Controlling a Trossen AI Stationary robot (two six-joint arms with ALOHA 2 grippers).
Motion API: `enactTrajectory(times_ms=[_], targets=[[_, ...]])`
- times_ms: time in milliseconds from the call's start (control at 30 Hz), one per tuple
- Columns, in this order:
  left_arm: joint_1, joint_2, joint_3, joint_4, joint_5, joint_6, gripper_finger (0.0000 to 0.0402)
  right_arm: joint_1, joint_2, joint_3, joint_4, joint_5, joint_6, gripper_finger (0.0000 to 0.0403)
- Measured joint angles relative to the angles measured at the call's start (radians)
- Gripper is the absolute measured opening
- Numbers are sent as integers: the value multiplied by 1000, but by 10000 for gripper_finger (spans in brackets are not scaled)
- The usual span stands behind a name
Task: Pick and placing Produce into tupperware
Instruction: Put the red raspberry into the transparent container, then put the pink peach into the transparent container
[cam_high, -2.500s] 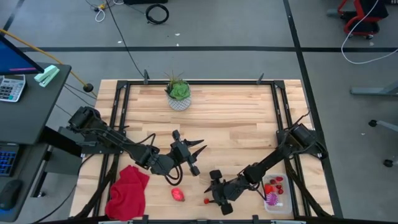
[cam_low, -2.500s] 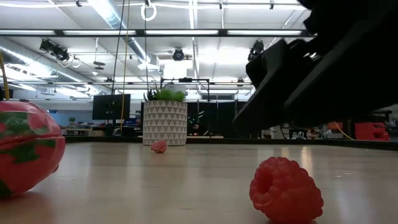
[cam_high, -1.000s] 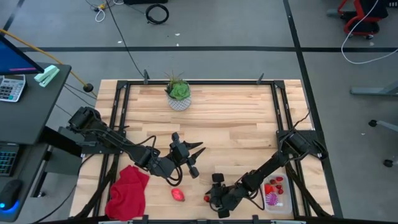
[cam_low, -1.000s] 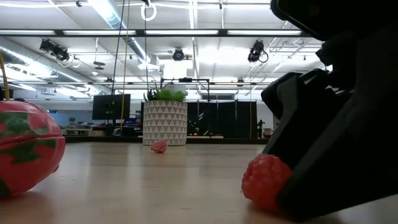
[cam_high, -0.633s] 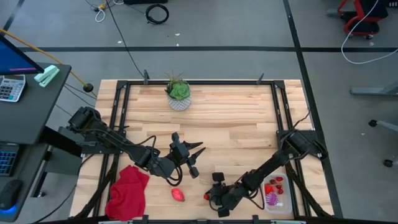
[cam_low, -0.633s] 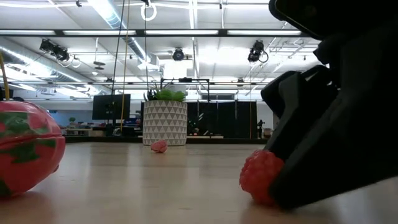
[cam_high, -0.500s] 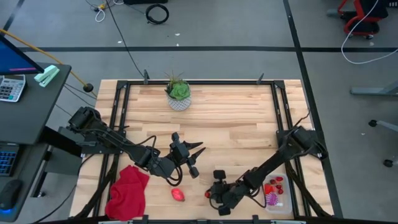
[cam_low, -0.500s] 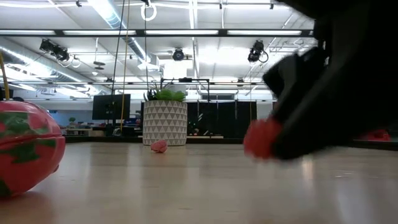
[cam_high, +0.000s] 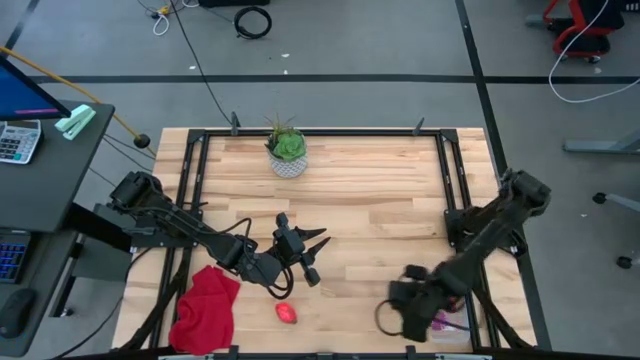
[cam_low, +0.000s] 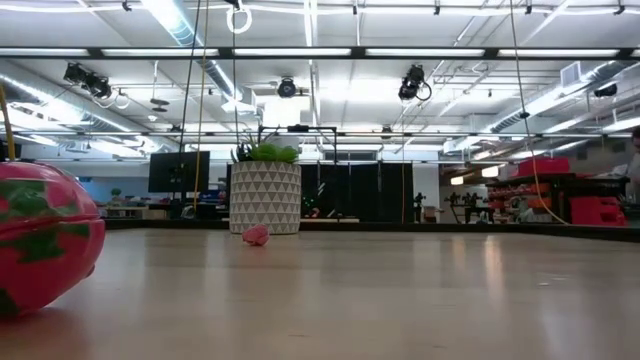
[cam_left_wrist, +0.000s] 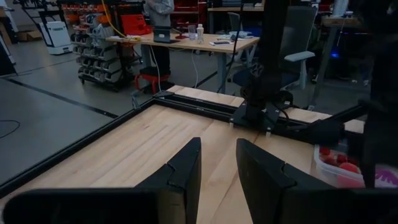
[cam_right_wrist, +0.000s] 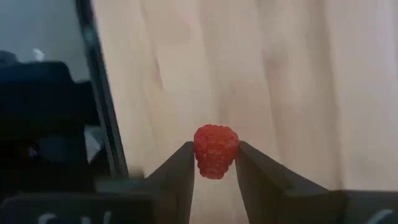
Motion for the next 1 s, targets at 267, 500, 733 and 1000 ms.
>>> enactTrajectory(times_ms=[267, 500, 733, 1000], targets=[[0, 0, 0, -10, 0, -20, 107, 222, -107, -5, -309, 52, 438, 116], [0, 0, 0, -15, 0, -46, 107, 318, -79, -44, -371, 15, 683, 128], [0, 0, 0, -15, 0, -46, 107, 313, -77, -50, -364, 42, 615, 162], [0, 0, 0, -15, 0, -46, 107, 222, -77, -50, -347, 301, 461, 187]])
